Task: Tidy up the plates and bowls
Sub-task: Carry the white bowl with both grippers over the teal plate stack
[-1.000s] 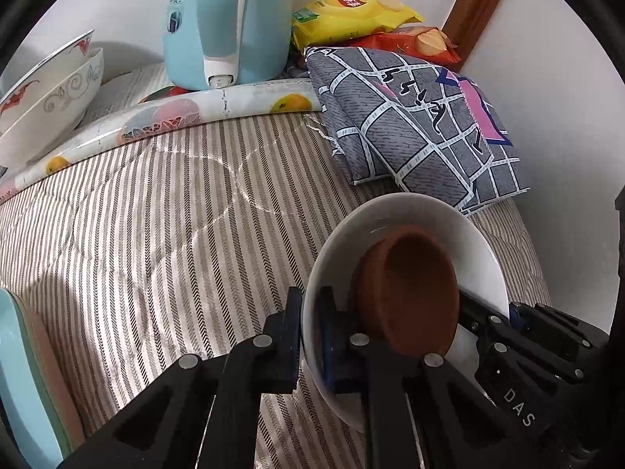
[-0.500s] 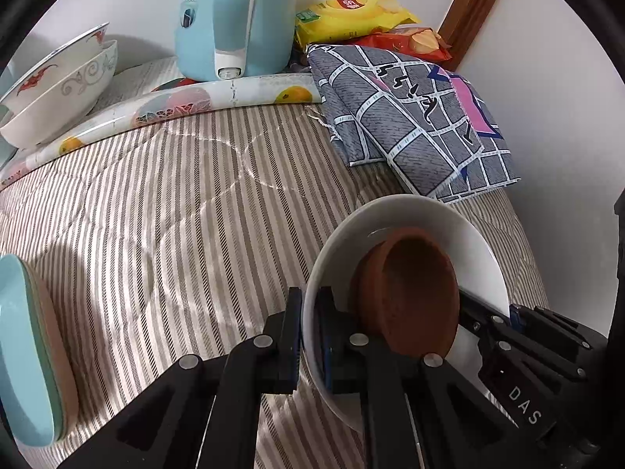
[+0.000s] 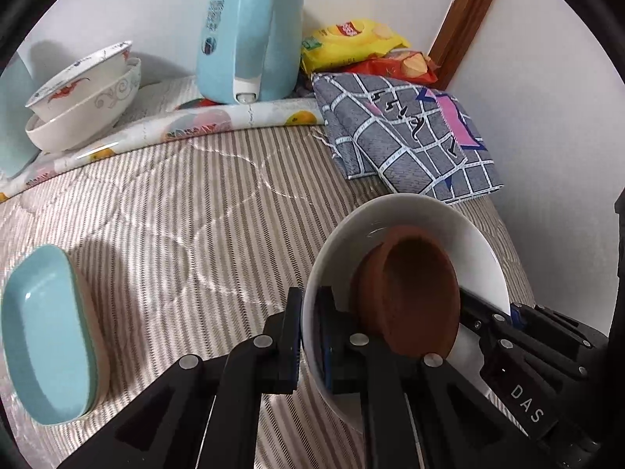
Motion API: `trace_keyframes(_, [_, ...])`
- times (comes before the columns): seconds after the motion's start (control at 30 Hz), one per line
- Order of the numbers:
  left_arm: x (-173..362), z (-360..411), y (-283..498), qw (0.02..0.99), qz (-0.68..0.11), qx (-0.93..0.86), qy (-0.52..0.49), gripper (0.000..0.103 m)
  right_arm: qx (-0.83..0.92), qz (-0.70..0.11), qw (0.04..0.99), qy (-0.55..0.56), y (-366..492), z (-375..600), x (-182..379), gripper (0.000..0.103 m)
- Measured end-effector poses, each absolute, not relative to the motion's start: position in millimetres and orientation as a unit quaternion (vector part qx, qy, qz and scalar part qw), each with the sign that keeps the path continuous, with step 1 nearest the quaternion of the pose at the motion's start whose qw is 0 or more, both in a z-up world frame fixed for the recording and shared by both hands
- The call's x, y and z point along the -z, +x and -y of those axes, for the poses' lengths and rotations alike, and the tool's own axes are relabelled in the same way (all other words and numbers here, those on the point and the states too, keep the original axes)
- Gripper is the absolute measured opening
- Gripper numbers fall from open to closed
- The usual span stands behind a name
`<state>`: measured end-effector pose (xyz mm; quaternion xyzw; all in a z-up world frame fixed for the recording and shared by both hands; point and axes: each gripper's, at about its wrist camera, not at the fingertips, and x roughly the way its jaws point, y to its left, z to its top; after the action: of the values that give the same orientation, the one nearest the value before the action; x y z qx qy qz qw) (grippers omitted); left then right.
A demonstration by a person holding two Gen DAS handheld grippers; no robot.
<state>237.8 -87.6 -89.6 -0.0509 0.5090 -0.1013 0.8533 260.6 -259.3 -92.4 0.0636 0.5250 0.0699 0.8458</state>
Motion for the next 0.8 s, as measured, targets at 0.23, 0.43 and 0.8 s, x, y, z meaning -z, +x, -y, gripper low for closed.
trace_keyframes(0.23, [73.8, 69.9, 230.6, 0.861, -0.497, 0.093, -0.050, 0.009, -0.080, -0.515, 0.851, 0.065, 253.3, 242.0, 77.7, 0.011])
trace_keyframes(0.43, [67.1, 51.6, 228.6, 0.863, -0.495, 0.088, -0.054, 0.009, -0.088, -0.510, 0.853, 0.062, 251.9, 223.0, 70.0, 0.011])
trace_keyframes(0.8, [58.4, 14.8, 229.0, 0.868, -0.487, 0.072, -0.062, 0.009, -0.107, -0.505, 0.855, 0.056, 257.6, 188.6, 62.2, 0.011])
